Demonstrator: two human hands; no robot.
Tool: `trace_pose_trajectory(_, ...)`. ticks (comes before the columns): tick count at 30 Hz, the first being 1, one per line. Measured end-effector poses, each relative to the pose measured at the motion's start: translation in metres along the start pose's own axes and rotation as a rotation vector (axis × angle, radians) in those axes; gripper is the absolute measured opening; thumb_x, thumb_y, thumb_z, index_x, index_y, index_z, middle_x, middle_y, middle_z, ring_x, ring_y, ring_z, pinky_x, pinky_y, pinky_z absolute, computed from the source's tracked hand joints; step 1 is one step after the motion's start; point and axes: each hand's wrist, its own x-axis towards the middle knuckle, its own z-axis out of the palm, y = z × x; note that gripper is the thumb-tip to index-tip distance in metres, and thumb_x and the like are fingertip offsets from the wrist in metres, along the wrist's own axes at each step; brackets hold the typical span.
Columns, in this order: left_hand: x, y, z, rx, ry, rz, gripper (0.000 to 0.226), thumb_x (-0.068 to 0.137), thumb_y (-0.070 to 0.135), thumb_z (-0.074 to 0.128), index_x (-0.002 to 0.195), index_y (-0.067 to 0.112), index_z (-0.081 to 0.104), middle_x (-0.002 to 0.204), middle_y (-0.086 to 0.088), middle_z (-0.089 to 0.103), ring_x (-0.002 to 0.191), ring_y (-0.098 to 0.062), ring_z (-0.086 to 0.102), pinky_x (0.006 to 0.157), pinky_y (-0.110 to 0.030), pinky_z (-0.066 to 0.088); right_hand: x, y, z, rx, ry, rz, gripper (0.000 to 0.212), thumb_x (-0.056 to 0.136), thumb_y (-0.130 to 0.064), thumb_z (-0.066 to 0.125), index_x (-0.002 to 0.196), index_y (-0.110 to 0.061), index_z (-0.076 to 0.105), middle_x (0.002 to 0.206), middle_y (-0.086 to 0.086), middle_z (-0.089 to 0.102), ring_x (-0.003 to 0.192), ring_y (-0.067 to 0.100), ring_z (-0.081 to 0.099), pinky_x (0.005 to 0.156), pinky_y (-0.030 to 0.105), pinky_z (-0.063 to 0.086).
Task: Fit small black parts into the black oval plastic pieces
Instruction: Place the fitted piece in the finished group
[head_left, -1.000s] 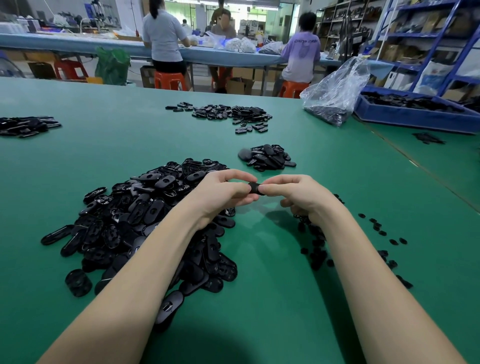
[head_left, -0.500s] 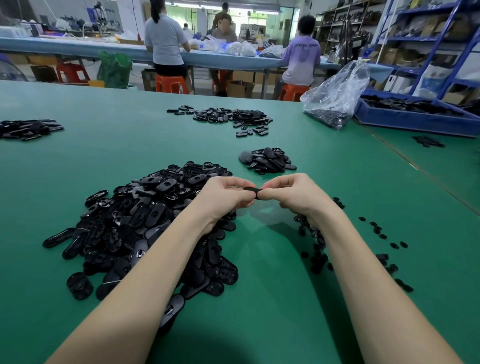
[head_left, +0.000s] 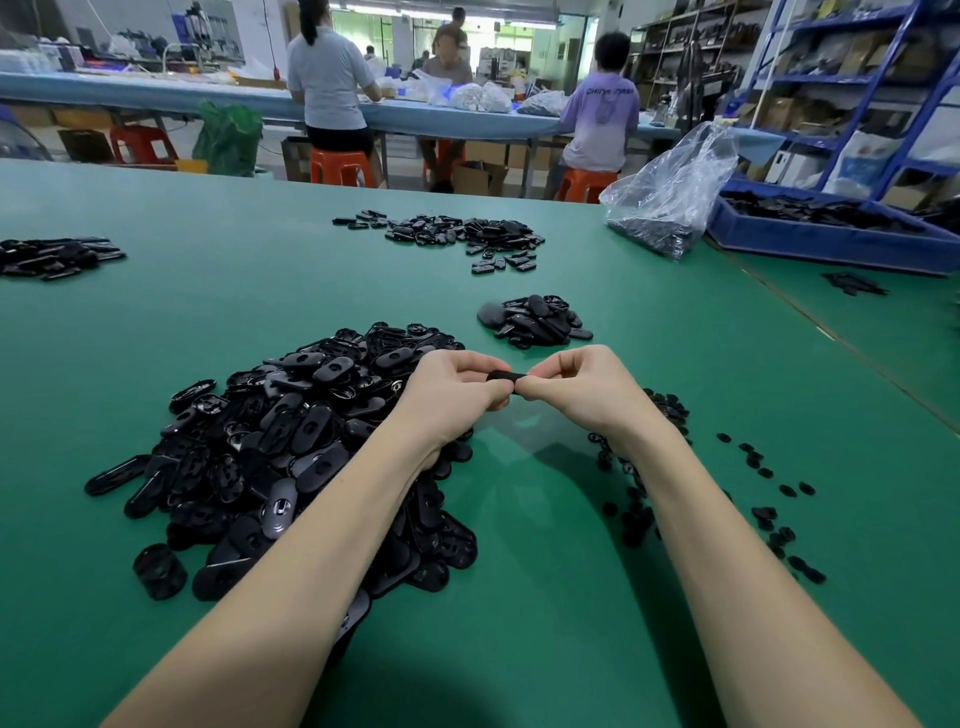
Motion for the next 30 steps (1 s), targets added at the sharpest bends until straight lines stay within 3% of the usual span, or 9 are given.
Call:
trace_pose_trajectory(3, 0.001, 0.0, 0.0, 0.013, 0.013, 0.006, 0.013, 0.084, 0.005, 0.074, 0.089, 0.017, 0.072, 0.082, -0.008, 0.077, 0.075, -0.018, 0.069, 0.087, -0.036, 0.058, 0.0, 0.0, 0.004, -0.006, 0.021, -0.043, 0.014, 0.078, -0.027, 0.082, 0.074, -0.021, 0.07, 0.046, -0.019, 0.053, 0.04, -0.002, 0.044, 0.042, 0.008, 0.032)
trace_pose_trajectory(6, 0.002, 0.001, -0.006, -0.095, -0.027, -0.003, 0.013, 0.085, 0.001, 0.072, 0.093, 0.011, 0.072, 0.079, -0.007, 0.075, 0.073, -0.017, 0.068, 0.084, -0.029, 0.057, -0.001, 0.001, 0.006, 0.039, 0.01, -0.133, 0.012, 0.083, -0.027, 0.081, 0.08, -0.023, 0.07, 0.058, -0.016, 0.06, 0.048, -0.001, 0.048, 0.052, 0.014, 0.039)
trace_pose_trajectory(11, 0.005, -0.003, -0.008, -0.17, -0.003, -0.045, 0.014, 0.087, 0.002, 0.07, 0.098, 0.009, 0.072, 0.073, -0.005, 0.073, 0.075, -0.02, 0.068, 0.095, -0.035, 0.055, -0.003, 0.001, 0.006, -0.181, 0.05, -0.305, 0.016, 0.081, -0.03, 0.081, 0.089, -0.038, 0.07, 0.073, -0.023, 0.069, 0.053, -0.002, 0.053, 0.059, 0.023, 0.047)
trace_pose_trajectory(14, 0.01, -0.004, -0.008, -0.184, 0.014, -0.042, 0.012, 0.089, 0.009, 0.07, 0.1, 0.013, 0.07, 0.067, 0.002, 0.073, 0.076, -0.019, 0.071, 0.097, -0.039, 0.057, -0.002, 0.005, 0.006, -0.311, 0.16, -0.267, 0.014, 0.08, -0.042, 0.077, 0.091, -0.04, 0.069, 0.076, -0.028, 0.068, 0.058, -0.003, 0.055, 0.061, 0.027, 0.047)
trace_pose_trajectory(19, 0.016, -0.007, -0.013, -0.049, 0.062, 0.022, 0.01, 0.088, 0.014, 0.07, 0.097, 0.015, 0.069, 0.066, 0.007, 0.072, 0.073, -0.015, 0.072, 0.092, -0.045, 0.059, 0.006, 0.012, -0.003, -0.363, 0.339, -0.162, 0.018, 0.082, -0.049, 0.074, 0.097, -0.039, 0.075, 0.089, -0.024, 0.073, 0.088, 0.007, 0.064, 0.068, 0.028, 0.043)
trace_pose_trajectory(25, 0.017, -0.007, -0.011, -0.03, 0.05, 0.039, 0.004, 0.089, 0.013, 0.069, 0.093, 0.014, 0.069, 0.07, 0.003, 0.072, 0.07, -0.013, 0.07, 0.088, -0.042, 0.061, 0.042, 0.007, 0.0, -0.42, 0.449, -0.107, 0.019, 0.086, -0.046, 0.072, 0.101, -0.037, 0.079, 0.097, -0.016, 0.077, 0.098, 0.015, 0.068, 0.07, 0.025, 0.04)
trace_pose_trajectory(30, 0.018, -0.01, -0.012, -0.052, 0.042, 0.038, 0.005, 0.09, 0.013, 0.069, 0.094, 0.013, 0.069, 0.071, 0.002, 0.072, 0.07, -0.012, 0.07, 0.082, -0.04, 0.062, 0.089, -0.006, 0.006, -0.482, 0.458, -0.099, 0.022, 0.09, -0.045, 0.07, 0.104, -0.03, 0.08, 0.097, -0.008, 0.077, 0.093, 0.02, 0.07, 0.069, 0.024, 0.04)
